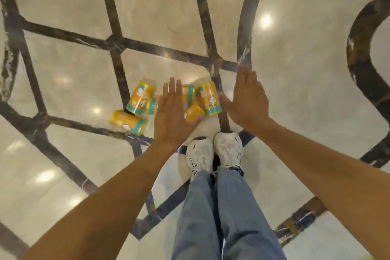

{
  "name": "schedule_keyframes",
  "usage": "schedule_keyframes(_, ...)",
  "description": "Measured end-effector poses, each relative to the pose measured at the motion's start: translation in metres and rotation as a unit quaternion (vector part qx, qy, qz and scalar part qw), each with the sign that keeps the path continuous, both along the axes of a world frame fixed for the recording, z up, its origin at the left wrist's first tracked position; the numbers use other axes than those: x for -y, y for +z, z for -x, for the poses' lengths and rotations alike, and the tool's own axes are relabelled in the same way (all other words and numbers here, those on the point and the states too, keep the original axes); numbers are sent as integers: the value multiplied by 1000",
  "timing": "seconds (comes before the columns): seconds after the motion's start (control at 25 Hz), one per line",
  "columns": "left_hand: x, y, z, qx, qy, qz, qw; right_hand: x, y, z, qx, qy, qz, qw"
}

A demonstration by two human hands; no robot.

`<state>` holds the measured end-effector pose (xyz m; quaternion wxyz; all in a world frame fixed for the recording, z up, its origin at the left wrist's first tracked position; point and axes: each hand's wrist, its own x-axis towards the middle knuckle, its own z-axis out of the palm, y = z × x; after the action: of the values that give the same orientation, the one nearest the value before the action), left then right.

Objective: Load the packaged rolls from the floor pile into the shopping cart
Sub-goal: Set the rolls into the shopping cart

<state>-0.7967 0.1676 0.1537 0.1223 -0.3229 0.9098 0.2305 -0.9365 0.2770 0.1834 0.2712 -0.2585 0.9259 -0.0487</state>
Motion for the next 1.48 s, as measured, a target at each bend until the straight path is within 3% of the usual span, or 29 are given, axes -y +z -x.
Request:
schedule_keyframes(0.16, -23, -131, -20, 38, 61, -46, 996, -6, -137, -12, 56, 22, -37, 998)
schedule_keyframes(0.36, -46, -228, -30, 85, 93, -105, 986, -10, -252, -30, 96, 15, -31, 995)
schedule_keyframes(0.6, -60, -261, -30, 42, 96, 7, 995, -7, -290, -30, 130, -42, 1, 991)
schedule_keyframes(0.72, -51, -250, -28, 56, 88, -34, 994, -9, -280, -27, 122, -31, 2, 992)
schedule_keyframes(0.84, -41, -211, -17, 53, 144, -75, 985, -13, -241, -18, 99, -42, 5, 994)
schedule_keyframes(1.04, -3, -89, 40, -34, 276, -96, 956, 12, -119, 19, 58, -92, 107, 988)
schedule_keyframes(1.28, 63, 124, 127, -208, 289, -47, 933, 68, 96, 98, -15, -85, 251, 964)
schedule_keyframes(1.48, 70, 340, 190, -347, 241, -59, 904, 65, 314, 157, -99, -81, 365, 922)
